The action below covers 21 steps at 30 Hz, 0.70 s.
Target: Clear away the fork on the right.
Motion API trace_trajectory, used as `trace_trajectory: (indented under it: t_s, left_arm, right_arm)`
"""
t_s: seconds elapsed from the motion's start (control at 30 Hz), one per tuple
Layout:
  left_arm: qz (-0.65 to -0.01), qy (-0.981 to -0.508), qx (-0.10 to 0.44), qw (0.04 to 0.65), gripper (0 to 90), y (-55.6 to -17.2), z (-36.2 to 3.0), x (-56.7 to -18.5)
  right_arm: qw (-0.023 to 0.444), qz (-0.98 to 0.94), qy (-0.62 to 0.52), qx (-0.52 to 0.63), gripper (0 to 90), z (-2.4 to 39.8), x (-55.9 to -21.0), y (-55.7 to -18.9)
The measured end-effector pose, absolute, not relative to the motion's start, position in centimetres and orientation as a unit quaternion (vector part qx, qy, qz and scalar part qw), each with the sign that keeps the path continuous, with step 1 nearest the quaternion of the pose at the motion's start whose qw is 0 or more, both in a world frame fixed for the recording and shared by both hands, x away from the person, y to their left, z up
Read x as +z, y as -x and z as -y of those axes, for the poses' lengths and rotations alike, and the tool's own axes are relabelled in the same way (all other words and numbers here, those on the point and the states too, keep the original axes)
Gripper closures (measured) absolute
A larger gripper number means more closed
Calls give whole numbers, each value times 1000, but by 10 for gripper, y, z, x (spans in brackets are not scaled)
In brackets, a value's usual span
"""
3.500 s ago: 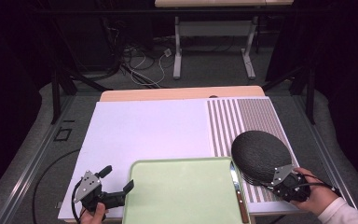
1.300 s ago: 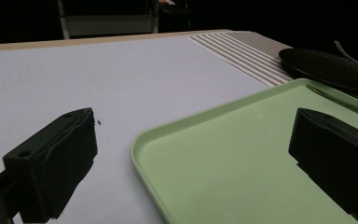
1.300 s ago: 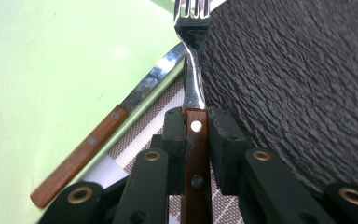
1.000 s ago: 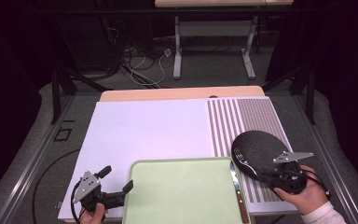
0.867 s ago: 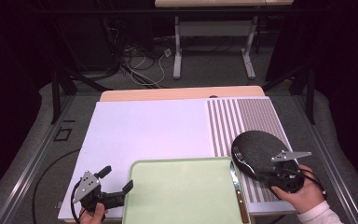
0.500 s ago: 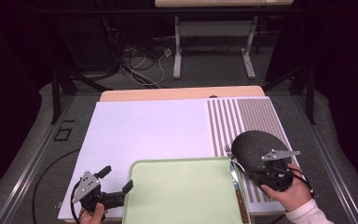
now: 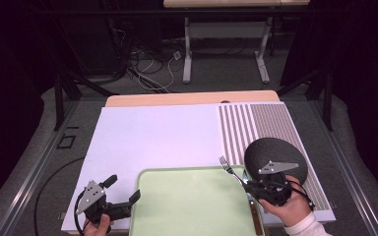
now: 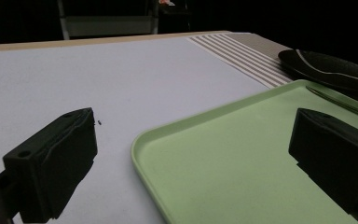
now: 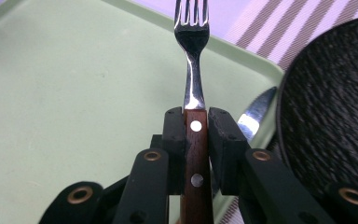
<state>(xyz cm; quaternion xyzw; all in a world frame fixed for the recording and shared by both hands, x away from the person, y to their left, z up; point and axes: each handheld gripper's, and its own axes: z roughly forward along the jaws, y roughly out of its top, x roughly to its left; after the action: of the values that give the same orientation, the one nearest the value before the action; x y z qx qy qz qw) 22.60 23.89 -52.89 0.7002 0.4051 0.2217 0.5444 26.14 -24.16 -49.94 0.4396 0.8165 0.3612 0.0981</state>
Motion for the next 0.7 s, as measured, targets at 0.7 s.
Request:
trace_trajectory:
  t_s: [0.7]
  left_arm:
    - [-400, -701, 221, 548, 10, -225, -239, -528]
  right_arm:
    - [76, -820, -431, 368, 775, 222, -505, -242]
